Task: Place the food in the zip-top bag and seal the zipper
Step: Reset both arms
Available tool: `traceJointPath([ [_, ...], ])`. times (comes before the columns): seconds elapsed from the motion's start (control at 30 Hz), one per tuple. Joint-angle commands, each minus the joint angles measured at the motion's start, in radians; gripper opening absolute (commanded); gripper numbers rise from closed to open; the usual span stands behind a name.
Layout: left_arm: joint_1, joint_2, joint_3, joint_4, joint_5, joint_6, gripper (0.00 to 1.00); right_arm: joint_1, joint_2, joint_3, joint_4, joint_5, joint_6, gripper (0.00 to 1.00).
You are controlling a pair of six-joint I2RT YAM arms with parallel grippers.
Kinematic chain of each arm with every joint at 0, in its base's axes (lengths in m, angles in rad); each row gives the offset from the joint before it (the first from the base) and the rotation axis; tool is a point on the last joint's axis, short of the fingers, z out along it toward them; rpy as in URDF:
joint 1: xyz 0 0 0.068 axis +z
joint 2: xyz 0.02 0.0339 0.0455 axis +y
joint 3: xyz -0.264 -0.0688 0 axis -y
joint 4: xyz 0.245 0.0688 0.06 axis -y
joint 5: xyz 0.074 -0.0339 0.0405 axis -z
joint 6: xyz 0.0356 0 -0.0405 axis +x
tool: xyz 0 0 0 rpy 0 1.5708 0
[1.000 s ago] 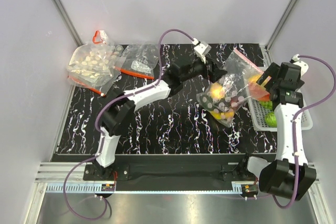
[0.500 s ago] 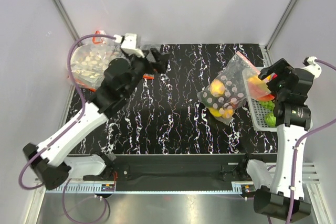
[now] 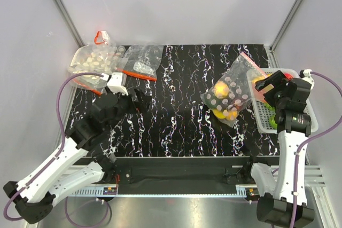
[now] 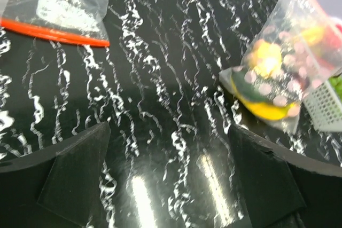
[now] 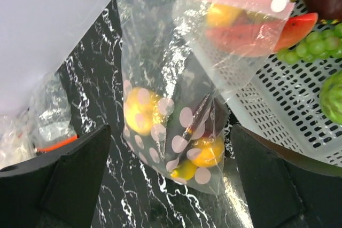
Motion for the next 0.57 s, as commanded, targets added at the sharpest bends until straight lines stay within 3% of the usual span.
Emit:
traceJointPath([
  [0.0,0.002,-0.04,0.036,-0.099,0.019,0.072,0.99,-0.002,-0.014,0.035,-0.014,-0.056,-0.031,1.0],
  [0.13,0.002,-0.081,0.013,-0.132,-0.035,0.121,0.99,-0.002,-0.09,-0.034,0.038,-0.019,-0.043,1.0],
  [0.53,0.002,-0.112,-0.044,-0.098,0.128,0.198,0.99,-0.002,-0.055,-0.05,0.043,-0.083,-0.075,1.0],
])
